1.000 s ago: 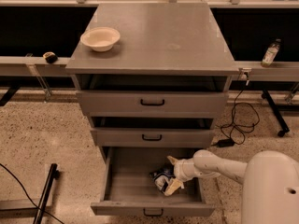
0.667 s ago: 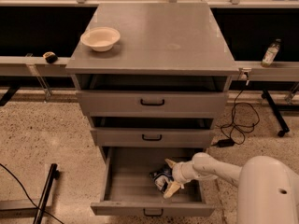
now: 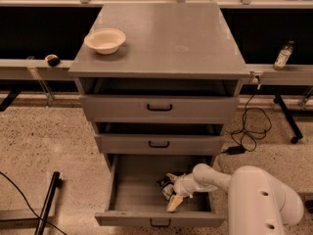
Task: Pick blue chip bag from bottom drawer and place on counter
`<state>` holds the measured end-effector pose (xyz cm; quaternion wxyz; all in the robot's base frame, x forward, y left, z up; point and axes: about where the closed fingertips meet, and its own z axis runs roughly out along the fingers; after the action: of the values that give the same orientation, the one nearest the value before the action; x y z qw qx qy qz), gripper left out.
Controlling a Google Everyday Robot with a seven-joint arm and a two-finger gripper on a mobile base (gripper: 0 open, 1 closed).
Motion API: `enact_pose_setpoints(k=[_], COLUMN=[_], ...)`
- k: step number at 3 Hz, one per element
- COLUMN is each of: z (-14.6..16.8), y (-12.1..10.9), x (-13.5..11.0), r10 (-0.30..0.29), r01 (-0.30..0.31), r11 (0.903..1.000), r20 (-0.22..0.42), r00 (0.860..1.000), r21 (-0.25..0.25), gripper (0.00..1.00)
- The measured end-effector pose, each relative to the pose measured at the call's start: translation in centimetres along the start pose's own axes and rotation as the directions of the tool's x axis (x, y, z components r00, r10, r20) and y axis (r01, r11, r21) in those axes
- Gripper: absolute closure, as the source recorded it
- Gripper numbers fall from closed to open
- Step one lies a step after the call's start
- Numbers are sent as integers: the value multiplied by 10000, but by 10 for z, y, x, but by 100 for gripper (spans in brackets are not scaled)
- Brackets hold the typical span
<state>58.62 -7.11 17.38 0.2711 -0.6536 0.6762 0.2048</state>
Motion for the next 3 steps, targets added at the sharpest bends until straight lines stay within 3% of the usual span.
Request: enact_pose_setpoints(k=[1, 3], z=[11, -1], y=[0, 0], x=[7, -2], r10=[196, 195], r01=[-197, -197], r11=[9997, 9997], r20=[-92, -92], r00=[9998, 9998], r21=[-151, -153], gripper=[19, 66])
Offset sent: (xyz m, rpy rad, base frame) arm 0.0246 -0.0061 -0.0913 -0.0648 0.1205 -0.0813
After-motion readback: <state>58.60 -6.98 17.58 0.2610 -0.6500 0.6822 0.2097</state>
